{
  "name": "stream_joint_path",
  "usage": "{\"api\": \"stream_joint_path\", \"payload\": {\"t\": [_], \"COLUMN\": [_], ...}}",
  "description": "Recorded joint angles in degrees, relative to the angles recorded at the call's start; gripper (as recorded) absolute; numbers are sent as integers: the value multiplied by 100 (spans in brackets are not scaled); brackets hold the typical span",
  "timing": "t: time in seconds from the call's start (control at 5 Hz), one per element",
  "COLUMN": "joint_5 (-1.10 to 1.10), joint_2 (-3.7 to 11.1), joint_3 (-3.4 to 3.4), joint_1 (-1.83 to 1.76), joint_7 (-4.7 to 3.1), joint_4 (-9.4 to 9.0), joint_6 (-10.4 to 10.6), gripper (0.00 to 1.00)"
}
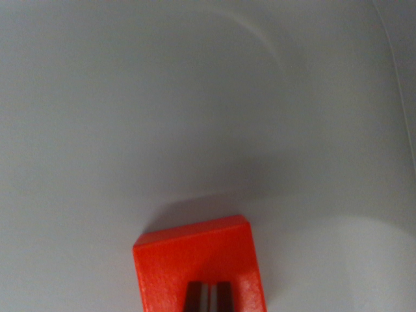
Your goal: Reach red block
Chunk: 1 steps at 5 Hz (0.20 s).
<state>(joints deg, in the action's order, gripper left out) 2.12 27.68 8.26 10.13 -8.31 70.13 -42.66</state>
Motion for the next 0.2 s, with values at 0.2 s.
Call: {"api": "stream_joint_path", "payload": {"t": [0.2], "joint_5": [0], "joint_2": [0], "joint_3": [0], "joint_1": [0], "joint_7": [0], "joint_4": [0], "joint_6": [0], "gripper": [0]}}
